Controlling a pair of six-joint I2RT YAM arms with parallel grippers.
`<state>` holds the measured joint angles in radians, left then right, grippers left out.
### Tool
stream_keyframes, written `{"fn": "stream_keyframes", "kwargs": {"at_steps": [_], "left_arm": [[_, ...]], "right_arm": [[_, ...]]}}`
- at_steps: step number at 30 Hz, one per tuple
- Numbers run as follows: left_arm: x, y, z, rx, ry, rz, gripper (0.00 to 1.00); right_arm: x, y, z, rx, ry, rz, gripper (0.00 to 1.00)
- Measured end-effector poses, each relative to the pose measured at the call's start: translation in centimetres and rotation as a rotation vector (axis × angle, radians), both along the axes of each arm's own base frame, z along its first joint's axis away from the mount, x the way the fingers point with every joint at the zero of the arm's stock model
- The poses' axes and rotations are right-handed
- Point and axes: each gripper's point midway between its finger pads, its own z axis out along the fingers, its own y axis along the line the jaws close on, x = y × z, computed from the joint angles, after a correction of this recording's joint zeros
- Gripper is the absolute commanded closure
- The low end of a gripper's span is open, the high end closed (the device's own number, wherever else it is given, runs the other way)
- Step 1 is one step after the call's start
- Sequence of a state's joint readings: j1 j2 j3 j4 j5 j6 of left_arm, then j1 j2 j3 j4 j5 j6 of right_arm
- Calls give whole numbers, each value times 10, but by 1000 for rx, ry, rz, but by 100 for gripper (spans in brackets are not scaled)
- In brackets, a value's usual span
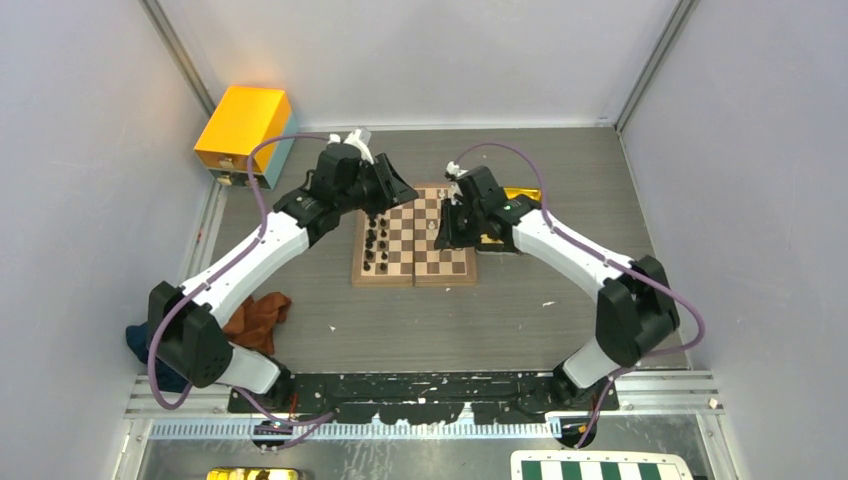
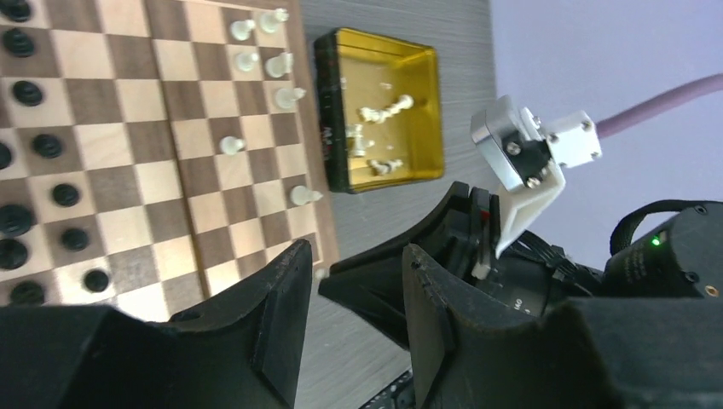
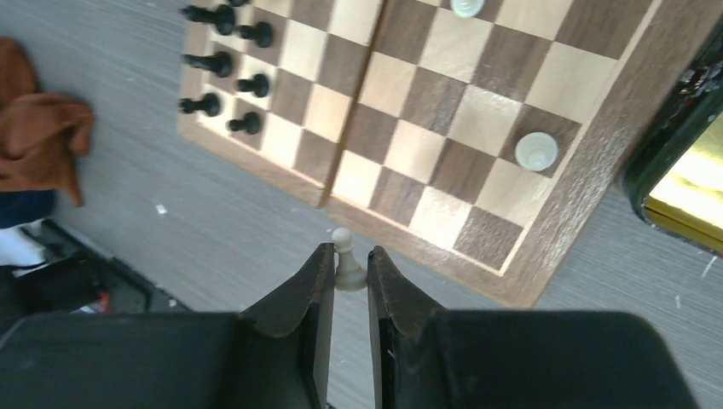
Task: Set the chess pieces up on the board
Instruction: Place the chess piece on the chessboard.
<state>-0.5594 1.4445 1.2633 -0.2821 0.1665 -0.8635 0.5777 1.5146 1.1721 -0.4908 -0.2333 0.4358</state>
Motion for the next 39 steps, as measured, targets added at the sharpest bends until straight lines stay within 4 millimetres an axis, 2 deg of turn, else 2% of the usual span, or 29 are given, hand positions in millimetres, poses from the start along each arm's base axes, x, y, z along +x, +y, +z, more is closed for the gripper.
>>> {"fn": "stream_keyframes", "kwargs": {"at_steps": [1,8,13,21,30,39], "left_arm": [[0,3,-3,17,4,10,55],[-3,23,-30,119,48,60,55],[-7,31,-44,159,74,65,55],[-8,37,-45,173,76,72,55],[-15,44,-50,188,90,78,55],[-20,50,-44,198,75,79,55]], "right_arm": [[3,-2,-12,-48,7,-3,99],[27,5,-51,-201,-2,0,99],[42,12,-69,-283,-24,2,99],[58,16,-76,-340,-60,-7,93],[66,15,-93,-386,-45,-29,96],[81,38,-69,-364,-87,-126,99]]}}
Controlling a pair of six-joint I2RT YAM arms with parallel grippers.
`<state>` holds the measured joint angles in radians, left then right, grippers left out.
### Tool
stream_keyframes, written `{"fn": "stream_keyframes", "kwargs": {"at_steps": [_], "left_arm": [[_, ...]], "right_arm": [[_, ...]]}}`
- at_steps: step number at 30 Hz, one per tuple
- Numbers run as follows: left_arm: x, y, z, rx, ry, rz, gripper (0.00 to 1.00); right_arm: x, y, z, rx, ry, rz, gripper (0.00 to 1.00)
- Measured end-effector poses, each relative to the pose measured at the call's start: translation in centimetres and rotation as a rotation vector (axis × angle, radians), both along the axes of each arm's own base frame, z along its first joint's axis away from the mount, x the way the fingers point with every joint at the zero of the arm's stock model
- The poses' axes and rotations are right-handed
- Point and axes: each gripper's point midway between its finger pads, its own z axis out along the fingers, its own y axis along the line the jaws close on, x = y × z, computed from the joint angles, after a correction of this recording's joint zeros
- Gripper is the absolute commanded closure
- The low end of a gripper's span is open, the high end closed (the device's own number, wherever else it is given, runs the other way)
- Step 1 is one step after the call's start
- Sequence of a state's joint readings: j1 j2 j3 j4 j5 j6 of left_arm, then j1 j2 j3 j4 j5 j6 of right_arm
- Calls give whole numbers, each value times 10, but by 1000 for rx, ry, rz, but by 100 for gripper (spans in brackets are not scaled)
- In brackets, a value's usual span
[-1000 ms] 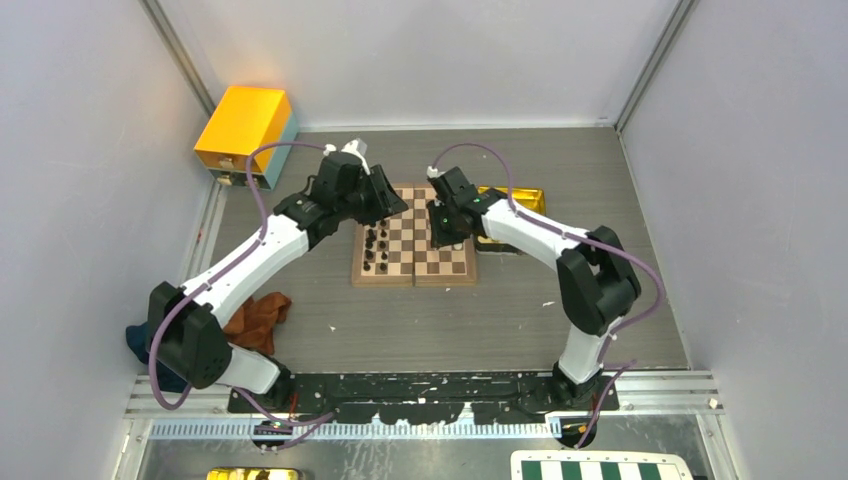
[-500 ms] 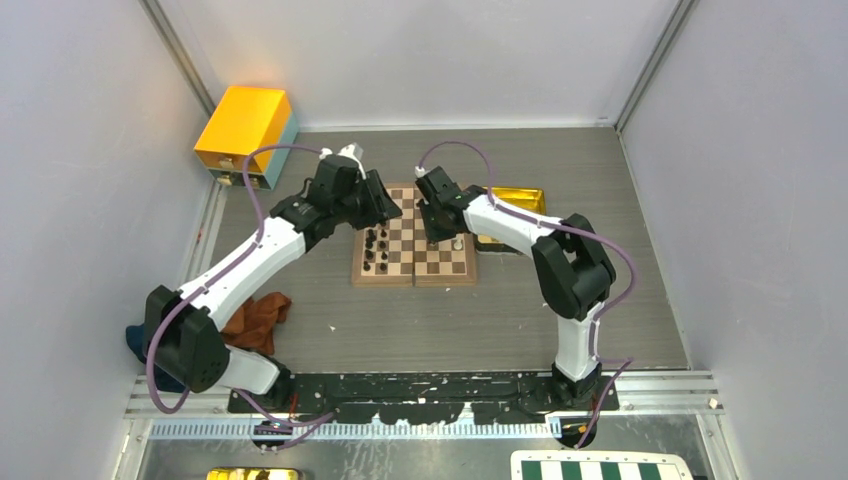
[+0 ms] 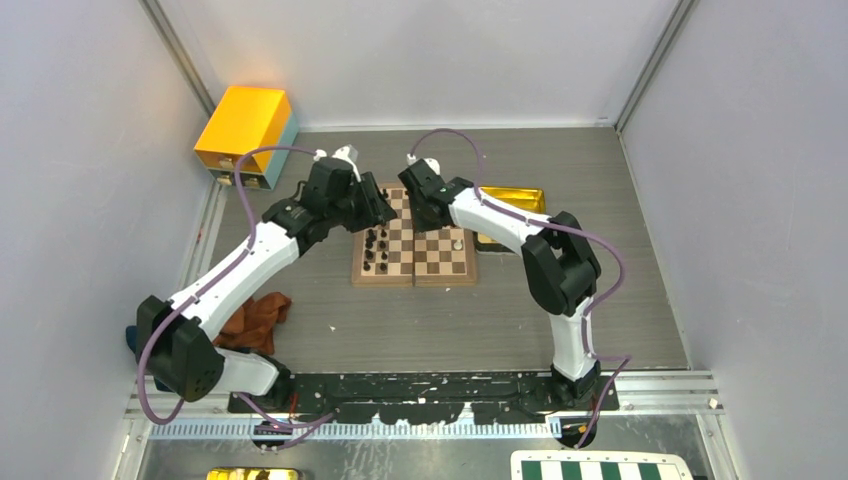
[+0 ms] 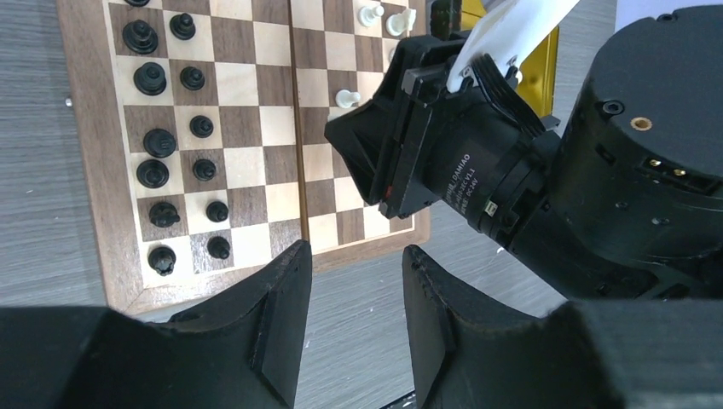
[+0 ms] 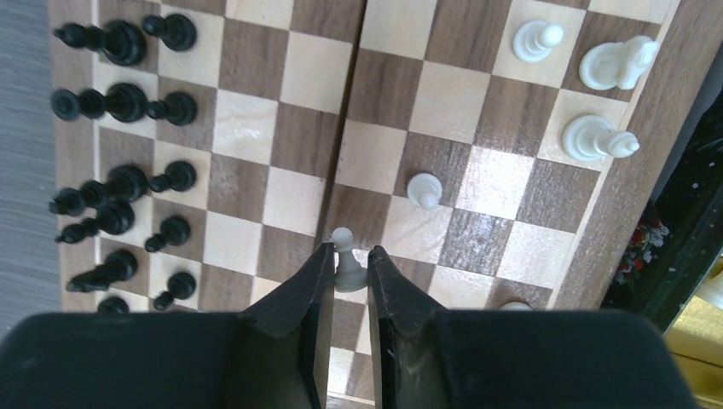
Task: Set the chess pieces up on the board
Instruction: Place the chess piece on the chessboard.
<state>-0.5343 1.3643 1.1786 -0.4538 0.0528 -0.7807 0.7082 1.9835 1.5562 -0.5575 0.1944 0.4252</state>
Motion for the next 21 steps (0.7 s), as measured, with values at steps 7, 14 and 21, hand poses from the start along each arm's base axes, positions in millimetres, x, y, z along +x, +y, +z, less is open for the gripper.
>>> {"fn": "stream_keyframes", "kwargs": {"at_steps": [7,14,21], "left_arm": [[-7,6,3,16,1,-3,55],[-13,12,13,25,-27,-6,54],[-17,15,10,36,-15,-6,53]], "right_arm": [[3,5,1,-7,-14,-117,99],[2,-5,-10,-23,-15,-190,99],[-5,-6,-20,-40,-6,-190,90]]}}
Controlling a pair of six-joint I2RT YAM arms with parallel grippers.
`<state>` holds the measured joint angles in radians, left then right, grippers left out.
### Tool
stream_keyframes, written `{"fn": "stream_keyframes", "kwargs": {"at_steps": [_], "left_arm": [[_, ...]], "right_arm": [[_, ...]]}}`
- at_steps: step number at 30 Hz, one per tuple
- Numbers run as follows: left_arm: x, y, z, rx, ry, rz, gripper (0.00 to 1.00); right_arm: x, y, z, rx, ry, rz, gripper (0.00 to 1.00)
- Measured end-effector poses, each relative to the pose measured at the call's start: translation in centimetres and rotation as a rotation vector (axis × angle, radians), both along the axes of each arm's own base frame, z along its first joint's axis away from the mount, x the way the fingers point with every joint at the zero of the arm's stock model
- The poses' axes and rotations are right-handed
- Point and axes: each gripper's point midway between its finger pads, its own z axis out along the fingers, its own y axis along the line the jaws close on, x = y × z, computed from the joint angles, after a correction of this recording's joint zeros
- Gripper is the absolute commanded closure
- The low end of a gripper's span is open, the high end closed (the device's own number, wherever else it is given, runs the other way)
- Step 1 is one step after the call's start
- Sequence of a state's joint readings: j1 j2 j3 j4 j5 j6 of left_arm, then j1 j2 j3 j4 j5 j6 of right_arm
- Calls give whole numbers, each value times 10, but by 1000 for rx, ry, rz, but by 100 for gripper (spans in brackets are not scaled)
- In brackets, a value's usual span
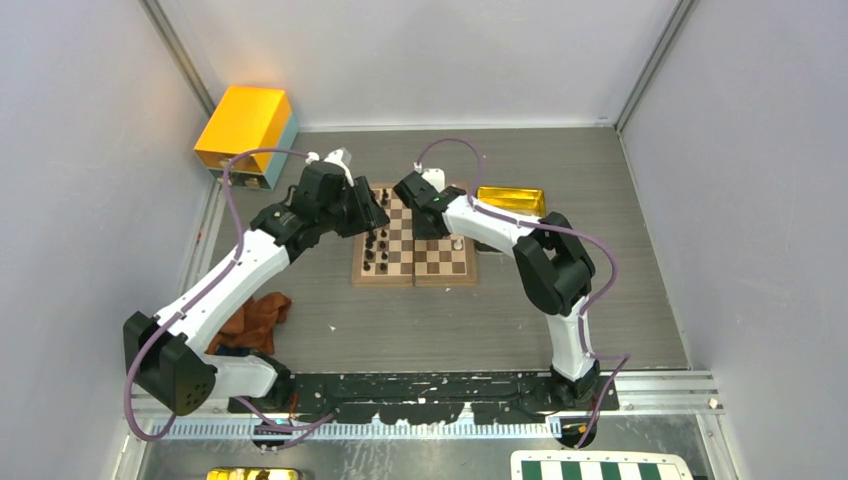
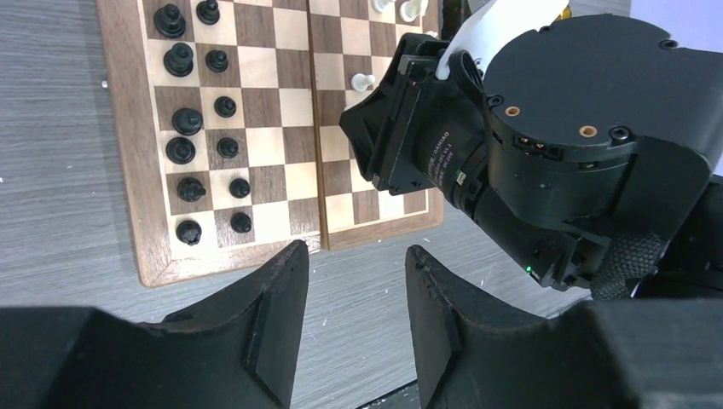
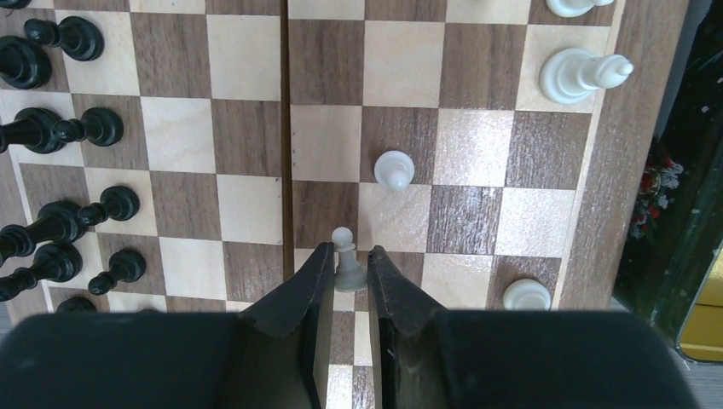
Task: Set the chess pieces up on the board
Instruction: Place the chess piece on the chessboard.
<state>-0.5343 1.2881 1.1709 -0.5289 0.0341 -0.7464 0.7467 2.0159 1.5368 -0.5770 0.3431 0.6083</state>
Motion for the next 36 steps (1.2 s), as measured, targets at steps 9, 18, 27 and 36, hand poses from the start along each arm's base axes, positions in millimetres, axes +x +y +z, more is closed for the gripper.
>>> {"fn": "stream_keyframes", "kwargs": {"at_steps": [9,18,27,36], "left_arm": [[-7,4,-6,9,16,0,51],[-9,5,-5,6,12,2,51],[-9,5,-5,4,14,4,50],[-8,6,-5,5,14,11,50]], "right_arm": [[-5,5,-3,-2,1,14,75],[-8,2,-7,-11,6,14,71],[-10,1,-7,-11,7,17,65],[-10,1,-7,-19,10,39,64]]}}
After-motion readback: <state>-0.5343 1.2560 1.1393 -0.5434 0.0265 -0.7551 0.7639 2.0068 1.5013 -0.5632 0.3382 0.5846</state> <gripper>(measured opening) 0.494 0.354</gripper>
